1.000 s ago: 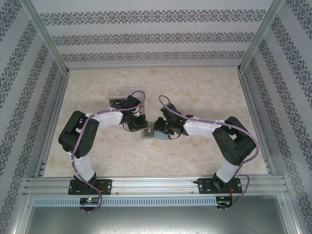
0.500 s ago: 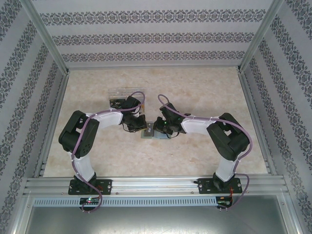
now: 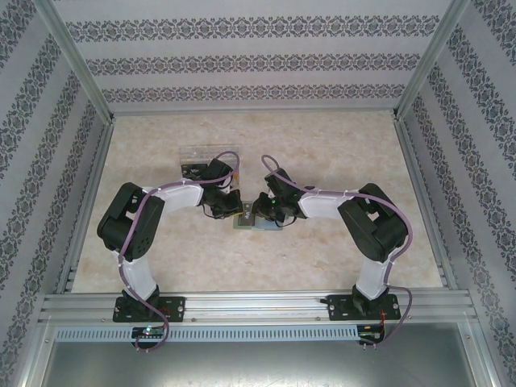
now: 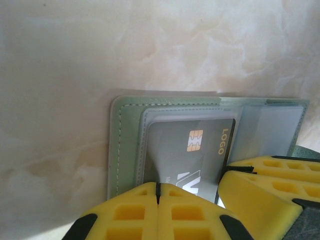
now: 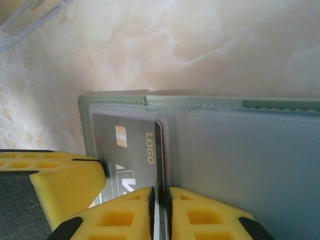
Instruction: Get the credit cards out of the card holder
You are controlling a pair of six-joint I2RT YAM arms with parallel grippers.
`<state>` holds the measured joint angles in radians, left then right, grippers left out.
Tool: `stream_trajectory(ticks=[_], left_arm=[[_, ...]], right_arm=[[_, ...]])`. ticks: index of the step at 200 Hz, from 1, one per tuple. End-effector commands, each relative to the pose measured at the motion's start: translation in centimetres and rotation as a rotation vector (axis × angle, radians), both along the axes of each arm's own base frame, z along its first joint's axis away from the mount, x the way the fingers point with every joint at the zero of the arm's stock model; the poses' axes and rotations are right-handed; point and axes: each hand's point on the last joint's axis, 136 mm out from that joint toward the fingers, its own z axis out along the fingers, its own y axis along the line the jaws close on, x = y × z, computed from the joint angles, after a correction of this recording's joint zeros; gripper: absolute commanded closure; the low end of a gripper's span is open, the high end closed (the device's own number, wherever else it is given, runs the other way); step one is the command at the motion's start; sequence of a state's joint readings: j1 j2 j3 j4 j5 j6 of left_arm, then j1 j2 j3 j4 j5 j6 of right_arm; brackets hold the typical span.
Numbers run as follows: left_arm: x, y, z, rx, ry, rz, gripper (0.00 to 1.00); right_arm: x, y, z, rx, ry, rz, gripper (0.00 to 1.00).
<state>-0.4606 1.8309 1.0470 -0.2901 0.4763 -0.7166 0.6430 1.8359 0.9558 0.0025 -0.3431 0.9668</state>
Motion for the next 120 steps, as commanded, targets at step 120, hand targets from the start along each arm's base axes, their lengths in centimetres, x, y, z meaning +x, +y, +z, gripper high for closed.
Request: stream_trajectory(ticks=[120], left_arm=[[-3.4,2.6,-5.1,0.104,0.167,0.063,1.0]], right_arm=[[-0.3,0.9,-1.0,0.054,0.034,0.027,0.81]])
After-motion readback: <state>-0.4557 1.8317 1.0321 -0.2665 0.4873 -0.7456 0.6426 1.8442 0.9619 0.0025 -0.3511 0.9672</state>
